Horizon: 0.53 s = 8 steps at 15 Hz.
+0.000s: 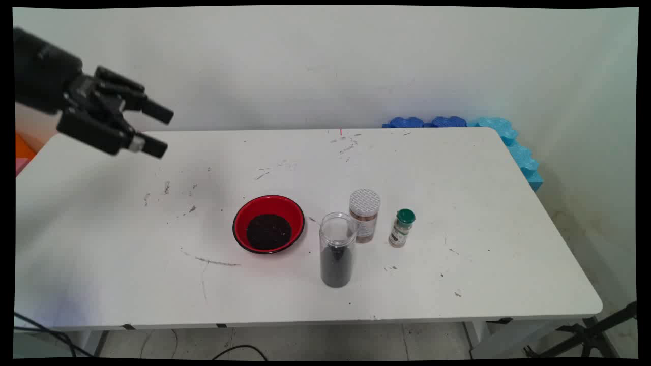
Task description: Pick up the black seasoning powder from the table
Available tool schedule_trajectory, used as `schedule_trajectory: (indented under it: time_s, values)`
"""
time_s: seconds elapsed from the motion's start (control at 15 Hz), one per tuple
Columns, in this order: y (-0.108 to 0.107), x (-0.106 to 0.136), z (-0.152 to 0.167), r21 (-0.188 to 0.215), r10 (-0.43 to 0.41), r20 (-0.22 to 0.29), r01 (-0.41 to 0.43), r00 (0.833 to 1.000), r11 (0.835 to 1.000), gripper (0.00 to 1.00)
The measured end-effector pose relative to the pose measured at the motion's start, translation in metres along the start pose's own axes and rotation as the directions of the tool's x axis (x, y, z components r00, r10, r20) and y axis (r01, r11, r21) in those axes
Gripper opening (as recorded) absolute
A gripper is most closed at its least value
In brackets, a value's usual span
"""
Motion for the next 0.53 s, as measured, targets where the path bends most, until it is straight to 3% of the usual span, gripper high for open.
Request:
schedule_trajectory:
  time_s: [0.2, 0.53]
  values:
    - [0.006, -0.019, 0.018, 0.009, -0.031, 0.01, 0.031, 0.999, 0.999, 1.0]
    - [0.021, -0.045, 0.066, -0.02, -0.037, 0.017, 0.037, 0.999, 0.999, 1.0]
